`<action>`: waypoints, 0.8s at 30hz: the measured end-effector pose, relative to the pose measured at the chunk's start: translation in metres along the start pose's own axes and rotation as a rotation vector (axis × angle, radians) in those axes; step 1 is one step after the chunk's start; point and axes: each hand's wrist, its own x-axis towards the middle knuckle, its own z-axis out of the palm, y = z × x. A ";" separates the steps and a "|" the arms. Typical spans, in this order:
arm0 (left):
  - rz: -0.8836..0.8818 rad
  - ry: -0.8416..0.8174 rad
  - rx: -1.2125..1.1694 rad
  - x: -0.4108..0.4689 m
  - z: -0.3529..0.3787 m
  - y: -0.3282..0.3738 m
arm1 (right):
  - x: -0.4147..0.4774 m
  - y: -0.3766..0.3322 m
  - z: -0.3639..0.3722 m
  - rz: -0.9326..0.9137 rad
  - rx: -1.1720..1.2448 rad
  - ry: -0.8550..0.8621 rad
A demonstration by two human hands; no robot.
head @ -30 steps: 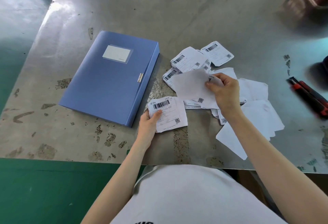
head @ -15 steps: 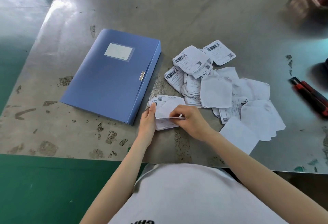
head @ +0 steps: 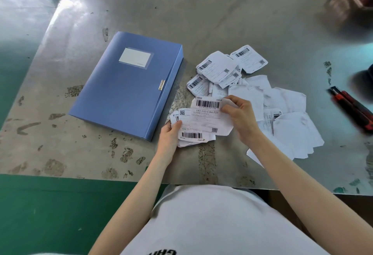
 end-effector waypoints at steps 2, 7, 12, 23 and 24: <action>0.005 -0.005 0.006 -0.001 0.001 0.000 | 0.002 -0.002 -0.003 0.036 0.035 -0.022; 0.011 -0.004 0.032 0.000 0.000 0.001 | 0.011 0.006 -0.006 0.089 -0.228 -0.068; 0.012 -0.041 0.022 0.002 -0.001 -0.001 | 0.016 0.001 -0.005 -0.153 -0.673 -0.306; 0.057 -0.095 0.055 0.002 -0.003 -0.001 | 0.037 -0.001 0.047 -0.555 -1.177 -0.699; 0.063 -0.101 0.064 0.002 -0.004 -0.001 | 0.038 0.001 0.050 -0.559 -1.154 -0.703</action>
